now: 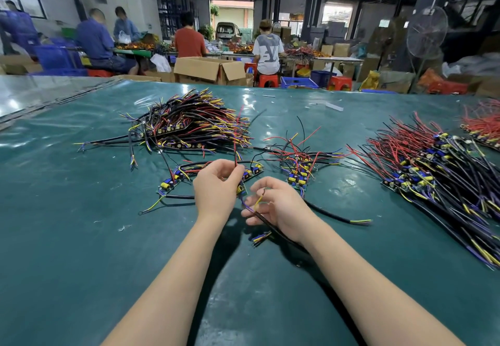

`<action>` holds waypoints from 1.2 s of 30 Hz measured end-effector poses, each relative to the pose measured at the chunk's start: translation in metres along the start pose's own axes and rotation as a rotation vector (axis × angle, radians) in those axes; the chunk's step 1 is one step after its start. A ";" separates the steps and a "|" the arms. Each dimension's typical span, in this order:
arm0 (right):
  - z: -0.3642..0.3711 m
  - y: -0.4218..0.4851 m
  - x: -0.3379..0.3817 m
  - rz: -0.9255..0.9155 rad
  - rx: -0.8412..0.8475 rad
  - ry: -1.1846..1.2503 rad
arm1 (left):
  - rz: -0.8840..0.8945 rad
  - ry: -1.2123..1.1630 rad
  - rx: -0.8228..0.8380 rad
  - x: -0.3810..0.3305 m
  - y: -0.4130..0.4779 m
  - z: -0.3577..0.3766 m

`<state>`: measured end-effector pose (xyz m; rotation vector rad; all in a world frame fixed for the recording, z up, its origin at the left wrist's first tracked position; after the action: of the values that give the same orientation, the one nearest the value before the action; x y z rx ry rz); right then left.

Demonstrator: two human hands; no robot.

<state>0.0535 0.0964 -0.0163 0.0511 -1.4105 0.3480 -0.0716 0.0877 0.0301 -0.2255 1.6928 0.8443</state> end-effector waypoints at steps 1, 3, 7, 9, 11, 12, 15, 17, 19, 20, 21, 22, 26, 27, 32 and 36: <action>0.001 -0.001 -0.002 0.047 0.033 0.029 | -0.001 -0.004 -0.043 -0.001 -0.001 -0.004; 0.003 -0.002 -0.007 0.126 0.067 0.085 | 0.015 -0.025 -0.094 -0.004 -0.001 -0.010; -0.003 0.002 -0.011 0.173 0.026 0.187 | 0.034 0.041 0.098 -0.004 0.002 0.005; -0.014 0.007 -0.008 0.145 -0.049 0.221 | -0.163 -0.117 0.301 0.012 -0.002 0.021; -0.028 0.010 -0.003 0.076 -0.147 0.151 | -0.279 -0.239 0.483 0.016 -0.010 0.034; -0.034 0.011 0.001 0.028 -0.189 0.054 | -0.271 -0.225 0.537 0.015 -0.013 0.037; -0.038 0.011 0.010 -0.099 -0.231 -0.283 | -0.200 -0.056 0.607 0.018 -0.017 0.040; -0.034 0.010 0.009 -0.111 -0.189 -0.300 | -0.167 0.040 0.632 0.019 -0.019 0.041; -0.031 0.008 0.007 -0.067 -0.132 -0.173 | -0.160 0.020 0.617 0.019 -0.018 0.040; -0.030 0.008 0.006 -0.039 -0.103 -0.108 | -0.164 -0.009 0.597 0.018 -0.017 0.040; -0.029 0.007 0.005 -0.017 -0.078 -0.063 | -0.177 -0.046 0.571 0.017 -0.016 0.039; -0.027 0.007 0.004 -0.001 -0.055 -0.031 | -0.199 -0.094 0.542 0.017 -0.015 0.039; -0.020 0.007 0.002 0.001 -0.009 0.071 | -0.326 -0.315 0.390 0.018 -0.010 0.031; -0.020 0.007 0.005 -0.024 -0.009 0.088 | -0.362 -0.366 0.365 0.018 -0.010 0.030; -0.017 0.006 0.019 -0.202 -0.015 0.062 | -0.549 -0.606 0.308 0.023 -0.010 0.028; -0.024 -0.001 0.043 -0.498 -0.208 -0.574 | -0.590 -0.633 0.323 0.028 -0.014 0.030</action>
<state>0.0813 0.1103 0.0214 0.3473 -1.9279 -0.2507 -0.0496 0.1046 -0.0029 -0.1931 1.0508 0.1571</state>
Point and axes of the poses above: each hand's wrist, its own y-axis towards the middle knuckle, its own z-axis out of the palm, x = y × z, the point moved 10 cm from there along y, towards the middle knuckle, and after that the axes turned 7 degrees about -x, right-handed, at the moved point
